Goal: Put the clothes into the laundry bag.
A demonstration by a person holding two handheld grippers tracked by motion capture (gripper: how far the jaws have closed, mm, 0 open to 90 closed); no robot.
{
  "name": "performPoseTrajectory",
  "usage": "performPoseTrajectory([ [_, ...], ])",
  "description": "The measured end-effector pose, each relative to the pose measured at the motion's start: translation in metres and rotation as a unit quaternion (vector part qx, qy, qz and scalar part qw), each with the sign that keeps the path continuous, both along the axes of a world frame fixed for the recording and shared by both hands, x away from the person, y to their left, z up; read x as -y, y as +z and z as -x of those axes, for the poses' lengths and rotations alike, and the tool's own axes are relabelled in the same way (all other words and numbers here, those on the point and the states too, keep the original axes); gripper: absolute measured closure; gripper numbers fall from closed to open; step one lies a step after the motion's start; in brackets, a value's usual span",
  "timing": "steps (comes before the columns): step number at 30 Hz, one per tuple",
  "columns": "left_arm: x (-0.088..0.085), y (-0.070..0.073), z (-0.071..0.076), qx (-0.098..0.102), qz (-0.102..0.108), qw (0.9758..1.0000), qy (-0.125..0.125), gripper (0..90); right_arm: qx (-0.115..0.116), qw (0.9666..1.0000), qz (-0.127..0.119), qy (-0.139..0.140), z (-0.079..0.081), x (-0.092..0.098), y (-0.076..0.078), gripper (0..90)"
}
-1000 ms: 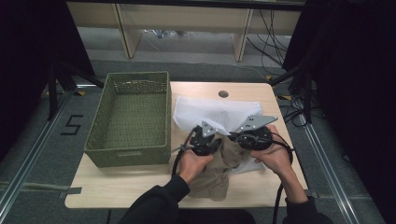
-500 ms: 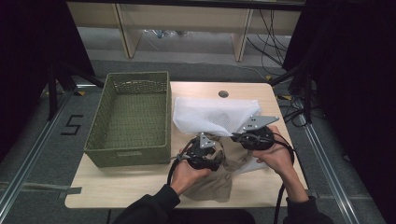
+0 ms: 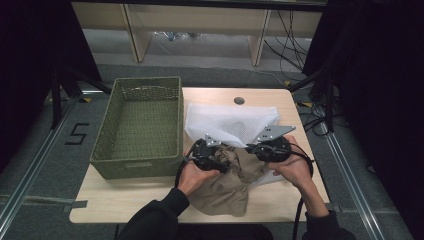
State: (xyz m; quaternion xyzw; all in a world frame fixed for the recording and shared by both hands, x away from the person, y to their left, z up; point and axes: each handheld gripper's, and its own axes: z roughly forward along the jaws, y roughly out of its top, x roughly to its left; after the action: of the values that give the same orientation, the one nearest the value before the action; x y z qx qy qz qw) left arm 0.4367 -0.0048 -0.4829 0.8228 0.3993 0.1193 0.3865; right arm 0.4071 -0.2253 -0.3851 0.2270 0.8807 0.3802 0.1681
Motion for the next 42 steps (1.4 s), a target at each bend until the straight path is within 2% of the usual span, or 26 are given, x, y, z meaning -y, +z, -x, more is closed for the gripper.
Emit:
performPoseTrajectory([
  [1,0.003,-0.005,-0.004,-0.004,0.006,1.0,0.001,15.3,-0.005,1.0,0.001,-0.004,0.001,0.0,0.0,89.6],
  [2,0.006,-0.01,-0.007,-0.004,0.029,0.9994,-0.021,20.7,0.002,1.0,0.0,-0.002,0.0,0.0,0.0,89.6],
  [3,0.007,-0.012,-0.007,0.002,0.037,0.9987,-0.035,39.1,0.004,1.0,0.0,0.0,-0.001,0.0,-0.001,89.6],
  [4,0.008,-0.012,-0.006,0.012,0.029,0.9988,-0.038,49.9,0.002,1.0,0.002,-0.004,-0.001,0.001,-0.001,89.6],
  [5,0.01,-0.011,-0.002,0.031,0.022,0.9988,-0.031,61.8,-0.002,1.0,0.001,-0.006,-0.001,0.001,-0.001,89.6],
  [6,0.011,-0.008,0.002,0.035,0.03,0.9984,-0.032,68.8,0.0,1.0,0.0,-0.005,-0.002,0.002,-0.002,89.6],
  [8,0.012,0.002,0.01,0.054,0.044,0.9967,-0.041,77.5,0.0,1.0,0.0,-0.006,-0.003,0.003,-0.002,89.6],
  [10,0.013,0.013,0.017,0.059,0.078,0.9944,-0.041,80.2,-0.001,1.0,-0.001,-0.003,-0.003,0.002,-0.002,89.6],
  [11,0.014,0.018,0.02,0.059,0.103,0.9921,-0.041,80.5,0.002,1.0,-0.002,-0.004,-0.003,0.002,-0.001,89.6],
  [13,0.018,0.024,0.022,0.067,0.128,0.9884,-0.047,80.8,0.006,1.0,-0.003,-0.003,-0.002,0.0,0.0,89.6],
  [15,0.025,0.024,0.021,0.067,0.126,0.9886,-0.049,80.7,0.009,0.9999,-0.005,-0.001,-0.001,0.0,0.002,89.6],
  [16,0.028,0.022,0.019,0.064,0.116,0.99,-0.048,80.6,0.01,0.9999,-0.004,-0.002,-0.001,0.0,0.003,89.6],
  [19,0.03,0.013,0.008,0.071,0.123,0.9898,-0.013,80.4,0.011,0.9999,-0.006,0.0,0.002,0.001,0.005,89.7],
  [20,0.029,0.012,0.005,0.07,0.12,0.9902,0.008,80.5,0.013,0.9999,-0.005,0.003,0.002,0.001,0.005,89.7],
  [23,0.024,0.015,-0.002,0.085,0.121,0.9877,0.051,80.2,0.008,0.9999,0.001,0.011,0.004,-0.002,0.003,89.7],
  [24,0.023,0.017,-0.004,0.09,0.125,0.9863,0.059,80.2,0.006,0.9999,0.002,0.009,0.005,-0.003,0.002,89.7],
  [26,0.02,0.021,-0.004,0.098,0.118,0.9861,0.064,79.3,0.007,0.9999,0.001,0.01,0.007,-0.005,0.004,89.7],
  [28,0.017,0.019,-0.003,0.094,0.109,0.9879,0.059,74.3,0.01,0.9999,0.0,0.013,0.009,-0.005,0.006,89.7],
  [30,0.013,0.011,0.0,0.071,0.101,0.9902,0.066,66.1,0.007,0.9999,0.001,0.008,0.009,-0.003,0.005,89.7],
  [34,-0.002,0.005,0.015,0.06,0.054,0.9958,0.043,47.5,-0.004,0.9999,0.01,0.006,0.008,0.002,-0.005,89.7],
  [37,-0.018,0.006,0.028,0.025,0.016,0.999,0.034,33.4,-0.01,0.9999,0.012,0.004,0.009,0.003,-0.009,89.7],
  [38,-0.024,0.006,0.032,0.026,0.002,0.9991,0.032,32.6,-0.01,0.9998,0.015,0.005,0.009,0.002,-0.01,89.7],
  [40,-0.03,0.003,0.035,0.025,0.001,0.9992,0.03,31.7,-0.013,0.9997,0.018,0.006,0.01,0.001,-0.012,89.7],
  [41,-0.035,0.002,0.034,0.019,-0.014,0.9996,0.013,35.6,-0.012,0.9997,0.02,0.009,0.009,0.001,-0.014,89.6],
  [42,-0.035,-0.001,0.033,0.014,-0.009,0.9998,0.01,41.4,-0.014,0.9997,0.019,0.003,0.01,-0.001,-0.016,89.6],
])
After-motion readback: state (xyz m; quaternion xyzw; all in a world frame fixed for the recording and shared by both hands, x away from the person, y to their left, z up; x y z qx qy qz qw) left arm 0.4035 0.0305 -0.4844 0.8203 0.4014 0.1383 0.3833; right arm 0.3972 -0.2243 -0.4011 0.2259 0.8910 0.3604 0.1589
